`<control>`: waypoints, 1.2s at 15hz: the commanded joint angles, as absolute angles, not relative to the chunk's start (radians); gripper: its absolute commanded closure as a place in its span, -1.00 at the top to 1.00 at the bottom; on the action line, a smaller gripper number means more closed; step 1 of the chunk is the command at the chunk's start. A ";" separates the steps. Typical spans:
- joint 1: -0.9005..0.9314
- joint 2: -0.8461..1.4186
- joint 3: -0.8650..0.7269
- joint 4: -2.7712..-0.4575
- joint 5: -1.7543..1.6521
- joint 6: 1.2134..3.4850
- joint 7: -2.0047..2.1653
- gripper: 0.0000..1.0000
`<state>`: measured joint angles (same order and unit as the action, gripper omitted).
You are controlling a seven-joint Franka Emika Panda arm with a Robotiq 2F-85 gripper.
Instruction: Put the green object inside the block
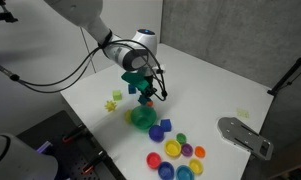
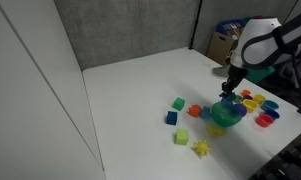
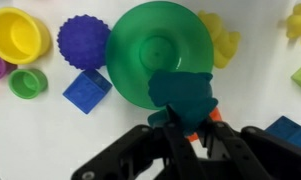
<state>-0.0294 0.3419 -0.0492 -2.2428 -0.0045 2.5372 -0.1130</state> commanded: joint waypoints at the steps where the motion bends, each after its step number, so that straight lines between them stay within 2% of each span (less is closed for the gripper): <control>1: -0.034 0.328 -0.095 -2.246 -0.078 2.503 -0.051 -0.05; 3: -0.030 0.328 -0.110 -2.251 -0.108 2.493 -0.037 0.12; 7: -0.030 0.302 -0.106 -2.262 -0.127 2.456 -0.034 0.78; 9: -0.033 0.281 -0.100 -2.262 -0.117 2.420 -0.044 0.99; 18: -0.024 0.038 -0.070 -2.268 -0.108 2.071 -0.030 1.00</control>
<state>-0.0269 0.1451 -0.0877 -2.2472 -0.1029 2.1833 -0.0608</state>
